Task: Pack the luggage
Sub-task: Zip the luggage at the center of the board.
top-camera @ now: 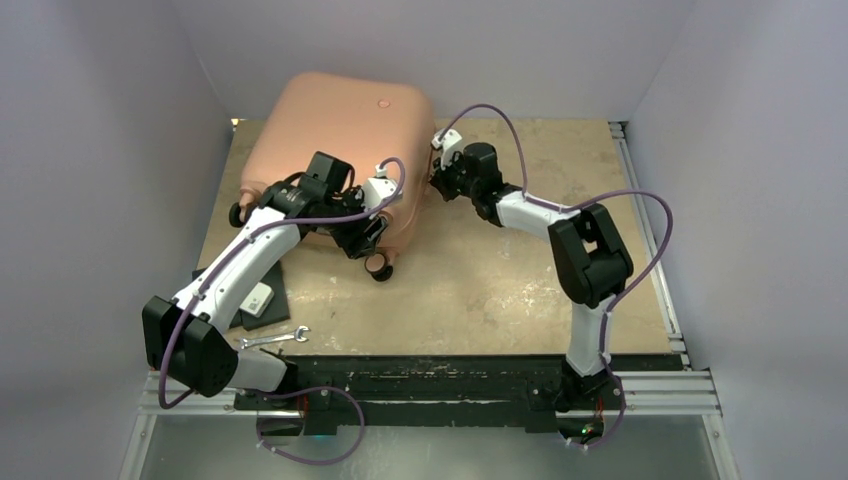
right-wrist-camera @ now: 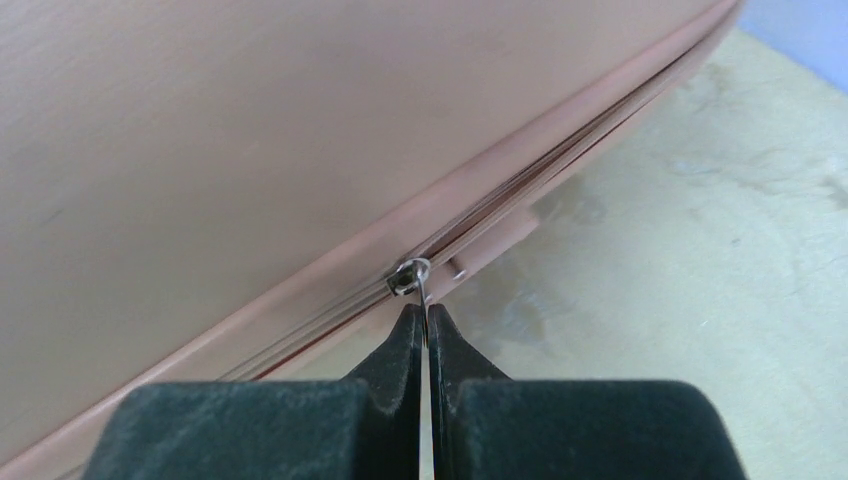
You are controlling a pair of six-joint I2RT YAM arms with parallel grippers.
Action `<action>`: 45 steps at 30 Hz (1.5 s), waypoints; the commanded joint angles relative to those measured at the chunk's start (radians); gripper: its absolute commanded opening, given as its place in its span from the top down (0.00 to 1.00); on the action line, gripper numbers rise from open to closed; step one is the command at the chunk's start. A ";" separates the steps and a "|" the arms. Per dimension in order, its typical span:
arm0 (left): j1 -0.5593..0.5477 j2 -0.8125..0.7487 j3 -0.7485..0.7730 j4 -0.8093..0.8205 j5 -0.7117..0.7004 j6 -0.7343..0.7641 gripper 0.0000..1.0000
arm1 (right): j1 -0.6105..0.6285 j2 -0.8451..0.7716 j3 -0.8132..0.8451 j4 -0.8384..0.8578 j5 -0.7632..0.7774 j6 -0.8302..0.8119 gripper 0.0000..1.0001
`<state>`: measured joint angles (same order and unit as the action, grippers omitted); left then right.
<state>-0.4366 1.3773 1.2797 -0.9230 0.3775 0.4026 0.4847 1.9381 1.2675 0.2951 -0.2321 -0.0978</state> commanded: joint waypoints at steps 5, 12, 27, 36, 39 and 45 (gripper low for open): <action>-0.040 -0.099 0.012 -0.138 0.178 0.007 1.00 | -0.104 0.128 0.273 -0.010 0.185 -0.011 1.00; -0.051 -0.098 0.001 -0.190 0.264 0.068 1.00 | -0.140 0.260 0.487 -0.075 0.229 -0.010 1.00; -0.054 -0.097 -0.014 -0.218 0.279 0.099 1.00 | -0.164 0.454 0.869 -0.252 0.196 0.015 1.00; -0.055 -0.111 -0.023 -0.259 0.299 0.136 1.00 | -0.288 0.348 0.755 -0.234 0.173 0.203 1.00; -0.058 -0.115 -0.020 -0.297 0.300 0.160 1.00 | -0.338 0.253 0.592 -0.141 0.162 0.203 1.00; -0.072 -0.128 -0.008 -0.330 0.280 0.176 1.00 | -0.397 0.029 0.248 -0.001 0.143 0.171 1.00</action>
<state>-0.4740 1.3193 1.2613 -1.0168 0.4908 0.5995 0.2520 2.1521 1.6508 0.0555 -0.2691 0.0895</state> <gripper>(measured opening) 0.537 0.007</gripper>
